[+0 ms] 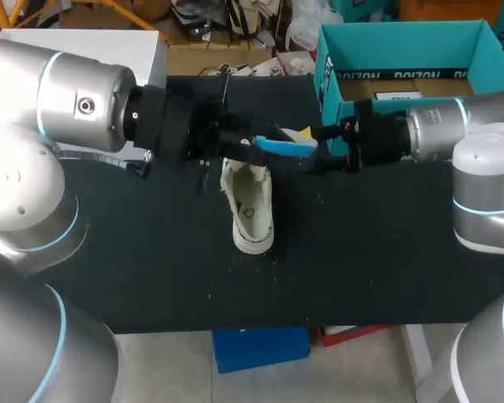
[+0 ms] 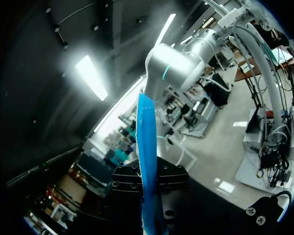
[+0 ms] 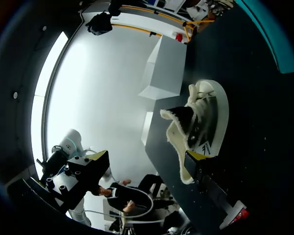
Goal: Take the shoe out of the shoebox, open the shoe tongue, remove and reinsert the insole, then place the shoe into the shoebox
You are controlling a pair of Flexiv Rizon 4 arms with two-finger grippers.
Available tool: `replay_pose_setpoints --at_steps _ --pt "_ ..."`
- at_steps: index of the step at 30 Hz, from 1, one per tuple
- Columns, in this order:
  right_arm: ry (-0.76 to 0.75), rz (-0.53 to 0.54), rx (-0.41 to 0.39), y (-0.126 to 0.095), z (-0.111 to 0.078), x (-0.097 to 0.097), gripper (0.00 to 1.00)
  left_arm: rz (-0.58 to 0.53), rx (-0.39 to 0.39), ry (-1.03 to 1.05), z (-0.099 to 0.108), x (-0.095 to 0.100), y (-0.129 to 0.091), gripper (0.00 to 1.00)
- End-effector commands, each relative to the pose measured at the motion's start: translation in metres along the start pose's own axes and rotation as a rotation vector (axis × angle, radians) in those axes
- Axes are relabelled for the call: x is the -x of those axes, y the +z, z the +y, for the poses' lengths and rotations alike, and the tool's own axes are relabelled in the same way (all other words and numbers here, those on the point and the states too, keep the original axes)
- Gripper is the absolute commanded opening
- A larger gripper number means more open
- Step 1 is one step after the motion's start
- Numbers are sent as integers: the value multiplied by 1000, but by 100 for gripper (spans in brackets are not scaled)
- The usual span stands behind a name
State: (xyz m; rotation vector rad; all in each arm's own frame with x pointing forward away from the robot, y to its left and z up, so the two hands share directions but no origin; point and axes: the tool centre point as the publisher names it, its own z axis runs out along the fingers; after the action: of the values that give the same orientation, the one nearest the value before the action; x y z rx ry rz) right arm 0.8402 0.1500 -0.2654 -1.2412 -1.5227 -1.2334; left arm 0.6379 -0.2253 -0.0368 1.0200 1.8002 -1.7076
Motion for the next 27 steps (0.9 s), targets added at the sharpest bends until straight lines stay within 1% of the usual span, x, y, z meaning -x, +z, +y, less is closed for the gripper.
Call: replay_pose_setpoints --at_steps 1,2,4,5,7,8,12,14,16,17,21,27 --pt "1 0 2 1 0 0 100 -42 0 13 7 -53 -13 0" --pt "1 0 2 1 0 0 100 -35 17 19 9 -59 -13 0" --pt "1 0 2 1 0 0 100 -46 24 18 14 -70 -16 0" --pt "1 0 2 1 0 0 100 -46 46 30 17 -75 -16 0" --pt "1 0 2 1 0 0 100 -67 55 27 23 -86 -18 0" --pt "1 0 2 1 0 0 100 -60 84 40 27 -92 -18 0" --pt "1 0 2 1 0 0 100 -69 75 37 44 -110 -20 0" --pt "1 0 2 1 0 0 100 -68 84 42 54 -118 -20 0" --pt "1 0 2 1 0 0 100 -70 80 38 63 -123 -21 0" --pt "1 0 2 1 0 0 100 -61 95 53 68 -126 -21 0" --pt "1 0 2 1 0 0 100 -46 105 92 85 -133 -24 0" --pt "1 0 2 1 0 0 100 -2 155 156 109 -136 -28 0"
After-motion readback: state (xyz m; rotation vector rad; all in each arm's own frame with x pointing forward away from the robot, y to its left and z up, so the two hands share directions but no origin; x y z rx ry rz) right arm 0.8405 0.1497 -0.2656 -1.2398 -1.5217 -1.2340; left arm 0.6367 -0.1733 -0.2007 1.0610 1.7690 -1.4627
